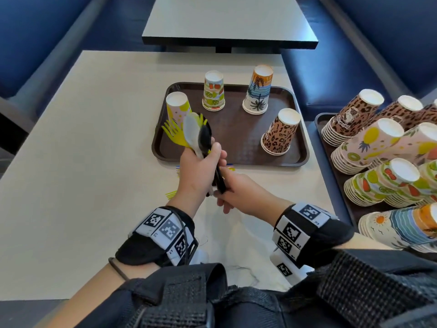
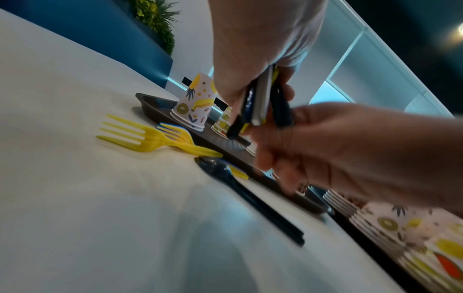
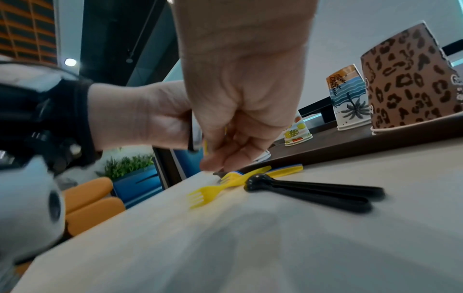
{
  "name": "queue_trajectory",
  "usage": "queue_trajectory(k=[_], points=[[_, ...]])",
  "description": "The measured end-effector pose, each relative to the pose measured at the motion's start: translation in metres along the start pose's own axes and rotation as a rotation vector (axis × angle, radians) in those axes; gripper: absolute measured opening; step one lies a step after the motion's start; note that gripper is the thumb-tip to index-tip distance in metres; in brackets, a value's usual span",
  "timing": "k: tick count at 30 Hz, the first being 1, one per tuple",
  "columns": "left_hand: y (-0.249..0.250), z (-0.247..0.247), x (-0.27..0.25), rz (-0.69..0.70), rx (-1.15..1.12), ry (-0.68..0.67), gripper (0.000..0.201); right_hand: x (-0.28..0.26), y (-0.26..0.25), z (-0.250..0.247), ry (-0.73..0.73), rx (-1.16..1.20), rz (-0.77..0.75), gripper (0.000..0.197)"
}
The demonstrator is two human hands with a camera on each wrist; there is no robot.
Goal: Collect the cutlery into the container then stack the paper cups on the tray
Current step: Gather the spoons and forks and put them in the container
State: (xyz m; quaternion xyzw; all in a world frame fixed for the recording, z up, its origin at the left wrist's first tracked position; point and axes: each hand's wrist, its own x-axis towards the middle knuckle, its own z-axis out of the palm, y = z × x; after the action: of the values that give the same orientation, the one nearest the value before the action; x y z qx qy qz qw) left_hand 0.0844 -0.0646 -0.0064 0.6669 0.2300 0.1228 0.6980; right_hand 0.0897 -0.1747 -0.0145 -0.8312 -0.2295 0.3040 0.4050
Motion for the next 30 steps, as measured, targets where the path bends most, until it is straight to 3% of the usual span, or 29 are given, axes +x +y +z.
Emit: queue_trajectory(k=[3, 5, 6, 9, 12, 17, 20, 25, 30], points=[[-0.009, -0.001, -0.004, -0.001, 0.123, -0.018, 0.018, 0.003, -0.002, -0.003, 0.111, -0.050, 0.013, 0.017], [-0.010, -0.003, -0.006, 0.002, 0.118, -0.006, 0.018, 0.007, 0.006, -0.004, 0.205, -0.248, 0.016, 0.012], [-0.009, -0.004, -0.006, -0.001, 0.085, 0.008, 0.013, 0.009, 0.014, -0.005, 0.223, -0.375, 0.026, 0.020], [-0.008, -0.012, -0.005, -0.025, 0.032, 0.085, 0.016, 0.012, 0.043, -0.003, 0.154, -0.716, 0.082, 0.041], [-0.009, -0.022, -0.004, -0.036, 0.048, 0.111, 0.024, 0.007, 0.063, -0.001, 0.141, -0.815, 0.051, 0.028], [-0.016, -0.041, -0.001, -0.098, 0.064, 0.143, 0.020, -0.006, 0.079, -0.018, 0.145, -0.744, 0.130, 0.024], [-0.026, -0.050, 0.002, -0.135, 0.107, 0.125, 0.013, -0.009, 0.079, -0.027, 0.210, -0.518, 0.154, 0.021], [-0.035, -0.045, -0.002, -0.218, 0.105, -0.016, 0.023, 0.008, 0.040, -0.008, 0.272, -0.260, -0.059, 0.020], [-0.027, -0.042, -0.002, -0.125, 0.096, -0.004, 0.023, 0.031, 0.005, 0.020, 0.246, -0.103, -0.171, 0.016]])
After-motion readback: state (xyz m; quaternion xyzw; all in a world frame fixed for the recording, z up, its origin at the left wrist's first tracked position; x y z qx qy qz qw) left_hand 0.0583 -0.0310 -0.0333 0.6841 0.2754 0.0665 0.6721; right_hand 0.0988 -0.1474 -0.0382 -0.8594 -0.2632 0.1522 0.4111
